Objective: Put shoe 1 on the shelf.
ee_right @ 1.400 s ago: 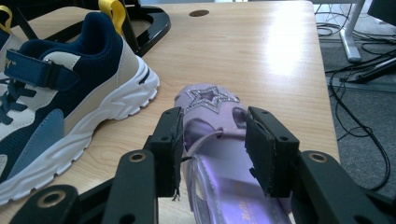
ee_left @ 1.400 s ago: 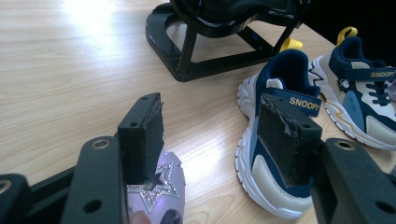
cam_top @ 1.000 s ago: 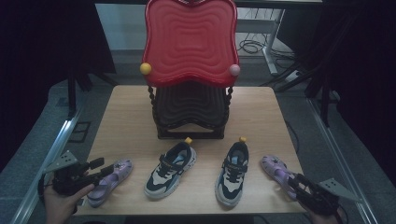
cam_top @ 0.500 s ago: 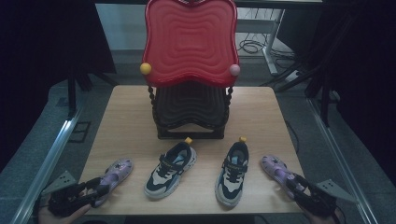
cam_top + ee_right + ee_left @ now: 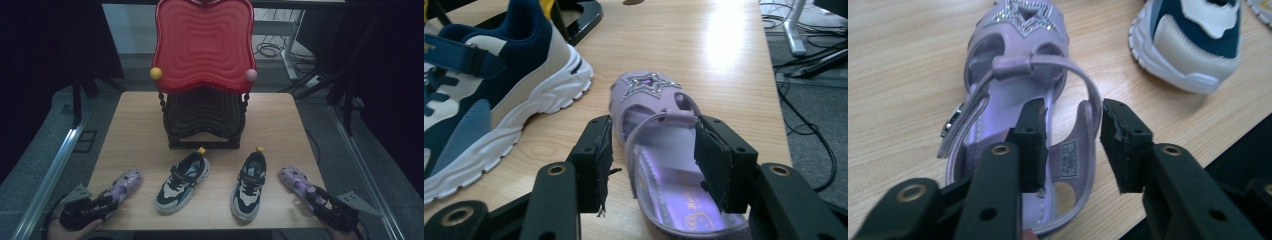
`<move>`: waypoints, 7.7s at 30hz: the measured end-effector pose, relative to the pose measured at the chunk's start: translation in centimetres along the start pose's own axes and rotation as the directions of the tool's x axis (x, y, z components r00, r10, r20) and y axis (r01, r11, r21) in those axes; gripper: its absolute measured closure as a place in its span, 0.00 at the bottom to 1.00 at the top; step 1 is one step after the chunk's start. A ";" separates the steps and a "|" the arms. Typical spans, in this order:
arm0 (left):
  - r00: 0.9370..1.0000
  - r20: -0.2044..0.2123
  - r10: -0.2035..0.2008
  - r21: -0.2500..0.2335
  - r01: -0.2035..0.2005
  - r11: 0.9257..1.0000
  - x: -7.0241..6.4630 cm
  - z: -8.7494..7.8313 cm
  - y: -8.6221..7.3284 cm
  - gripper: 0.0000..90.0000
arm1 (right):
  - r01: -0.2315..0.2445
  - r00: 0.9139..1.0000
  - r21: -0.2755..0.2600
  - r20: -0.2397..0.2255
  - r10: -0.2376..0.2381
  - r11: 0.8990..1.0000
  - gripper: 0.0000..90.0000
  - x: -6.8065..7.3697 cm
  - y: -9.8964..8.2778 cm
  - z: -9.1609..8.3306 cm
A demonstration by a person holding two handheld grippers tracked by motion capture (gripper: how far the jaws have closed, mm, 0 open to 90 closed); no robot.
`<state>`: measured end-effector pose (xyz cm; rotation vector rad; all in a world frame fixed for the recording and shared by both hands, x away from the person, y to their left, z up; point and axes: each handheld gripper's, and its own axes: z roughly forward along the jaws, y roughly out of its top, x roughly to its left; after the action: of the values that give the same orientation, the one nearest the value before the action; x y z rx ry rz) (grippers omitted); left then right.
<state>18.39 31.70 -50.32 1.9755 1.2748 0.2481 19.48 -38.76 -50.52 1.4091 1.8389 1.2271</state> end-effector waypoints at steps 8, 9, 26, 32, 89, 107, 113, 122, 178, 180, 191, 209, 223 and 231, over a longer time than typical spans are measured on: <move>1.000 0.012 0.001 0.026 -0.001 1.000 0.0 0.3 0.2 0.74 | -0.014 1.000 -0.024 0.023 0.014 1.000 0.56 -0.1 -0.1 -0.1; 1.000 0.012 0.002 0.034 -0.002 0.999 -0.1 0.4 0.3 0.73 | -0.014 1.000 -0.024 0.025 0.015 1.000 0.56 -0.1 -0.1 -0.2; 1.000 0.012 0.023 0.063 -0.023 0.998 -0.2 1.0 0.8 0.89 | 0.004 0.999 -0.006 0.050 -0.004 1.000 0.57 -0.3 0.3 -0.9; 1.000 0.021 0.022 0.063 -0.023 0.998 -0.1 1.0 0.8 0.90 | 0.013 0.999 0.035 0.028 -0.014 0.999 0.52 -1.1 0.5 -2.0; 1.000 0.023 0.011 -0.006 -0.011 1.000 0.9 0.0 1.1 0.95 | 0.072 0.989 0.262 -0.147 -0.034 0.962 0.95 -0.9 2.7 2.3; 1.000 0.018 0.006 -0.064 -0.005 0.998 1.2 -1.5 2.3 0.94 | 0.024 0.988 0.179 -0.152 0.004 0.984 0.95 -1.3 3.3 1.3; 1.000 0.014 0.020 -0.080 -0.019 0.997 0.9 -1.9 2.9 0.94 | 0.001 0.988 0.149 -0.153 0.022 0.989 0.95 -1.1 3.6 1.0; 0.999 0.035 0.029 -0.130 -0.025 0.991 0.6 -2.4 3.9 0.94 | 0.001 0.985 0.118 -0.173 0.019 0.993 0.95 -0.4 4.2 0.9; 0.969 0.138 0.202 -0.315 -0.150 0.937 -5.0 0.4 15.1 0.94 | 0.063 0.931 -0.026 -0.359 -0.068 0.998 0.95 7.2 11.8 5.1; 0.968 0.141 0.206 -0.321 -0.152 0.935 -5.1 0.4 15.4 0.94 | 0.064 0.929 -0.027 -0.363 -0.070 0.998 0.95 7.5 12.0 5.3; 0.965 0.158 0.208 -0.333 -0.146 0.932 -5.4 1.0 16.2 0.94 | 0.083 0.918 -0.031 -0.386 -0.088 0.996 0.95 8.7 12.9 6.2; 0.966 0.145 0.215 -0.328 -0.158 0.931 -5.6 2.1 17.1 0.94 | 0.107 0.905 -0.027 -0.411 -0.108 0.994 0.95 10.8 14.0 8.2; 0.966 0.143 0.214 -0.355 -0.152 0.922 -6.4 3.4 18.3 0.94 | 0.094 0.899 -0.025 -0.426 -0.096 0.995 0.95 12.2 14.3 9.9; 0.967 0.157 0.199 -0.366 -0.131 0.922 -6.3 4.5 18.7 0.94 | 0.079 0.902 -0.025 -0.423 -0.082 0.997 0.95 12.4 14.6 10.7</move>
<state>30.80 20.12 -39.19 1.7485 0.8711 0.3367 31.10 -22.69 -41.05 1.1062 2.1474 1.5910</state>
